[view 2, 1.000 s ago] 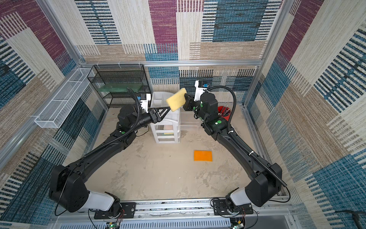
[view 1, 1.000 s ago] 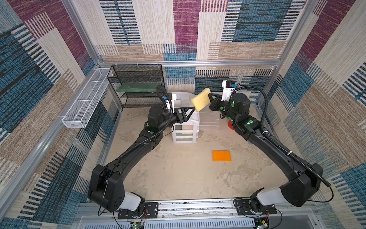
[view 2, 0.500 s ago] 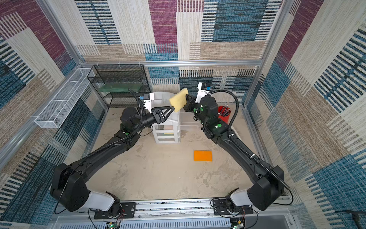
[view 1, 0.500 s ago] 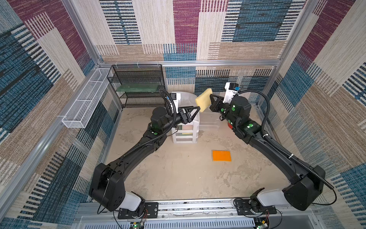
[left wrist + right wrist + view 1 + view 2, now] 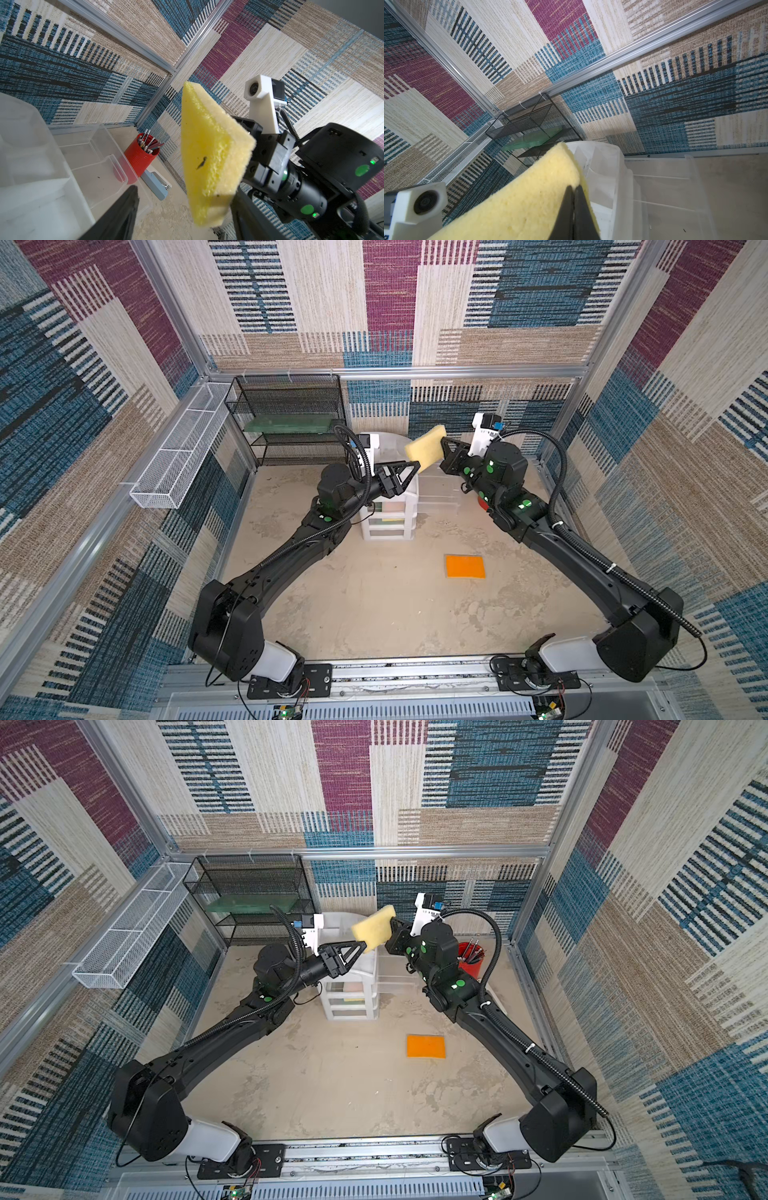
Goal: Take the sponge out of the drawer
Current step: Pick up the sponge from the drawer, then place the sponge at the center of the board.
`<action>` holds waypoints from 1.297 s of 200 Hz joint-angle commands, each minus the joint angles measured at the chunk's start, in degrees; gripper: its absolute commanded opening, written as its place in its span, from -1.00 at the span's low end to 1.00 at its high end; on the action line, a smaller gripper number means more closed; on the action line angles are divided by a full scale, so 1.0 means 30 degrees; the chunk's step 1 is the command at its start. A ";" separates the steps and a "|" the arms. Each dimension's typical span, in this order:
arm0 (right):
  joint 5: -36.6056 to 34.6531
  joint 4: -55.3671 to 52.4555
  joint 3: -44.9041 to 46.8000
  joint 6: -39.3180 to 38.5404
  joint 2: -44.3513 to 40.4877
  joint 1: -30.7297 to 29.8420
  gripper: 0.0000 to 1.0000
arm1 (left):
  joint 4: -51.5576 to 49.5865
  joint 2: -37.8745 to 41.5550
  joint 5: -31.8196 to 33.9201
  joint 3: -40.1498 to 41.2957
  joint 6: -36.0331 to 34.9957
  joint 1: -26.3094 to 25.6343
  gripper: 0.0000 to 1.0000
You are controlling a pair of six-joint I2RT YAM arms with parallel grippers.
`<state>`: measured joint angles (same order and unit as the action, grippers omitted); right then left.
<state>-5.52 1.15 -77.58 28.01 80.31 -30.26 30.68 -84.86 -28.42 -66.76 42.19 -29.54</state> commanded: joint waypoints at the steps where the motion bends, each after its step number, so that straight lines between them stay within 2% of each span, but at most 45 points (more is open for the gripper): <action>1: 0.0256 0.0191 -0.0181 0.0134 0.0093 -0.0035 -1.00 | 0.0724 -0.0374 -0.0261 -0.0579 -0.0175 0.0003 0.39; 24: 0.0285 0.0057 -0.0079 0.0229 0.0072 -0.0050 -1.00 | 0.0907 -0.0835 -0.0575 -0.1126 -0.0019 0.0003 0.27; 64: 0.0228 -0.0130 -0.0030 0.0360 -0.0055 -0.0028 -1.00 | 0.1024 -0.1230 -0.0837 -0.1498 -0.0039 0.0003 -0.17; 73: 0.0304 -0.0190 -0.0045 0.0388 -0.0031 -0.0032 -1.00 | 0.1024 -0.1304 -0.0826 -0.1520 -0.0061 0.0003 -0.33; 104: 0.0626 -0.0397 -0.0147 0.0514 0.0148 -0.0013 -1.00 | 0.0941 -0.1370 -0.0724 -0.1533 -0.0090 0.0003 -0.56; 123: 0.0810 -0.0515 -0.0155 0.0566 0.0209 -0.0020 -1.00 | 0.0791 -0.1304 -0.0511 -0.1500 -0.0175 0.0008 -1.00; 150: 0.1022 -0.0799 -0.0184 0.0268 0.0129 0.0008 -0.97 | 0.0559 -0.1079 -0.0357 -0.1467 -0.0489 0.0003 -1.00; 164: 0.0950 -0.0970 -0.0003 -0.0050 -0.0250 0.0121 -0.79 | -0.0264 -0.0885 -0.0735 -0.1764 -0.1063 0.0003 -1.00; 168: 0.0879 -0.0994 0.0085 -0.0167 -0.0383 0.0168 -0.65 | -0.0605 -0.0792 -0.0870 -0.1851 -0.1261 0.0005 -1.00; 181: 0.0487 -0.1107 0.0346 -0.0484 -0.1087 0.0348 0.02 | -0.1643 -0.0479 -0.1183 -0.2106 -0.1820 0.0003 -1.00; 189: 0.0149 -0.1143 0.0541 -0.0766 -0.1654 0.0511 0.23 | -0.2383 -0.0217 -0.1226 -0.2229 -0.2226 0.0003 -1.00; 201: -0.0547 -0.1195 0.0847 -0.1097 -0.2651 0.0792 0.40 | -0.4138 0.0189 -0.1413 -0.2472 -0.2955 0.0006 -1.00; 215: -0.1356 -0.1260 0.1333 -0.1484 -0.3953 0.1195 0.50 | -0.6493 0.0675 -0.1423 -0.2927 -0.3834 0.0003 -1.00; 221: -0.1614 -0.1196 0.1554 -0.1643 -0.4571 0.1385 0.55 | -0.7667 0.0883 -0.2059 -0.3159 -0.4191 0.0006 -1.00; 259: -0.2321 0.0102 0.4083 -0.2708 -0.7870 0.2907 0.72 | -1.2583 0.2595 -0.2526 -0.2843 -0.5024 0.0003 -1.00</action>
<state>-9.63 -1.61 -68.99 22.92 60.73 -23.53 5.30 -79.85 -33.58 -76.47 31.24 -29.63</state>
